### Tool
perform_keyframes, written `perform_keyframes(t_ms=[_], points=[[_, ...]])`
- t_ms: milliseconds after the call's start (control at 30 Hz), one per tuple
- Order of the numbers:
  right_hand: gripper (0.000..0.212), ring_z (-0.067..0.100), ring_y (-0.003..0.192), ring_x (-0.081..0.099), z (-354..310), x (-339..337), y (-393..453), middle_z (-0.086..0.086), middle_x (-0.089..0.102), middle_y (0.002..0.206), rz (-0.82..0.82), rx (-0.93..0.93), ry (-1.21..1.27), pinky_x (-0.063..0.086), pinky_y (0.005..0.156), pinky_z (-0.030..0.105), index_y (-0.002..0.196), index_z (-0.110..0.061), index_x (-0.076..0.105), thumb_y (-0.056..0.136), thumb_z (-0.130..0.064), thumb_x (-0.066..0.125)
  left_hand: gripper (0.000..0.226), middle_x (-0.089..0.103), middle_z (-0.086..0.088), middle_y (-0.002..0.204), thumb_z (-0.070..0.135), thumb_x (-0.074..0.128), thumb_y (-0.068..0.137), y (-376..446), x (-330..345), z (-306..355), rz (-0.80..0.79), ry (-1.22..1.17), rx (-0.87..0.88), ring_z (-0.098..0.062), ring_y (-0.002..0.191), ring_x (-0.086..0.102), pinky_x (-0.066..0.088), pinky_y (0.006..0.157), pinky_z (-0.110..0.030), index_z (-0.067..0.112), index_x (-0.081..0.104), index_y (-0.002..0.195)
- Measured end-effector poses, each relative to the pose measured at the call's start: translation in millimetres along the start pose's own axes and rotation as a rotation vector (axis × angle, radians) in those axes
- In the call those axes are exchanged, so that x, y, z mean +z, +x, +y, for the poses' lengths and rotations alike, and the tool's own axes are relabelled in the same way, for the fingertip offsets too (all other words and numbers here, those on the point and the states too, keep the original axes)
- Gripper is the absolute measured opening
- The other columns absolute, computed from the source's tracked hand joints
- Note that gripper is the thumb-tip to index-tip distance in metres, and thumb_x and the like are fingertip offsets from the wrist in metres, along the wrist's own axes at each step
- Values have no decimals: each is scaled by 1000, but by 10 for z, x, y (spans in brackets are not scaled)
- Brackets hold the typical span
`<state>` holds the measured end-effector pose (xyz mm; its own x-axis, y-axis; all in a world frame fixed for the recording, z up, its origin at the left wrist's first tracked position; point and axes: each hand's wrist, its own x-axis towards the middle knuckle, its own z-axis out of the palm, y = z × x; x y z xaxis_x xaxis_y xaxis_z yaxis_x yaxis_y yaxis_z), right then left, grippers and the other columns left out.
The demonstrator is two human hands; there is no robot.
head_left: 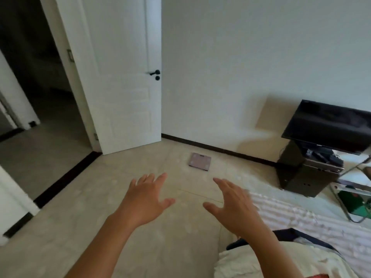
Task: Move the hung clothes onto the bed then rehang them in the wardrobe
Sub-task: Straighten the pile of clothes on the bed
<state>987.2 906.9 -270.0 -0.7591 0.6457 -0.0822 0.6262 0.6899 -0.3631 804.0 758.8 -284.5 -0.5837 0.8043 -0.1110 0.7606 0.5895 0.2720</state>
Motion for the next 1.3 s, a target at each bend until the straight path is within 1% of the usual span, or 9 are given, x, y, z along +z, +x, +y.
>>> perform_keyframes(t_ms=[167,367,533,700,800,933,1100,1233,1300], points=[[79,18,147,24,-1049,224,70,-6,27,160,-64,-164,-39,18,120,39,155,-30,18,91,-61,53,82,15,-1,163,68,41,91,-586,-259,-914,51,-82,-155,-20,150,10,9,122,-43,33,7,156],[74,19,148,23,-2412,707,21,-4,26,161,-105,-304,-30,21,121,41,155,-30,20,94,-57,52,74,27,0,159,61,41,95,-1404,-681,-2180,119,-103,-316,-19,144,27,27,115,-39,30,13,156],[76,18,149,21,-3571,1083,-73,-4,24,162,-154,-415,-17,20,122,41,156,-31,19,93,-57,54,78,26,1,159,64,42,93,-2050,-1019,-3137,178,-72,-416,-20,145,25,27,116,-39,31,11,156],[76,19,149,20,-4674,1403,-113,-5,23,162,-214,-558,-43,18,120,41,155,-31,20,93,-57,54,77,16,-1,163,63,41,94,-2621,-1244,-3973,214,-74,-549,-22,150,10,14,121,-43,32,7,156],[74,18,149,20,-5306,1608,-114,-5,23,162,-242,-651,-52,17,120,40,155,-30,20,94,-56,53,79,12,-3,164,65,40,94,-2907,-1329,-4473,245,-81,-649,-23,151,8,12,120,-44,33,5,156],[73,19,148,23,-6101,1885,-35,-6,26,160,-296,-756,-69,20,119,40,154,-30,22,94,-55,54,81,6,-3,164,67,41,93,-3152,-1440,-5109,281,-132,-748,-23,151,4,10,121,-43,34,3,156],[75,20,141,37,-7130,2284,271,-7,27,160,-302,-868,-56,29,118,48,153,-34,21,91,-57,57,81,7,-6,164,66,41,93,-3254,-1681,-5996,330,-96,-855,-23,151,4,9,122,-45,32,4,157],[75,21,148,25,-7913,2546,604,-5,22,162,-341,-976,-78,23,118,43,155,-32,19,94,-56,55,79,7,-4,164,63,42,94,-3250,-1965,-6635,335,-95,-933,-24,151,4,8,122,-44,33,5,156],[73,19,146,27,-8301,2585,750,-6,25,161,-362,-1028,-72,25,117,40,155,-31,19,95,-54,54,79,9,-4,164,64,42,94,-3228,-2134,-6952,328,-93,-965,-24,151,7,10,121,-43,33,5,156]])
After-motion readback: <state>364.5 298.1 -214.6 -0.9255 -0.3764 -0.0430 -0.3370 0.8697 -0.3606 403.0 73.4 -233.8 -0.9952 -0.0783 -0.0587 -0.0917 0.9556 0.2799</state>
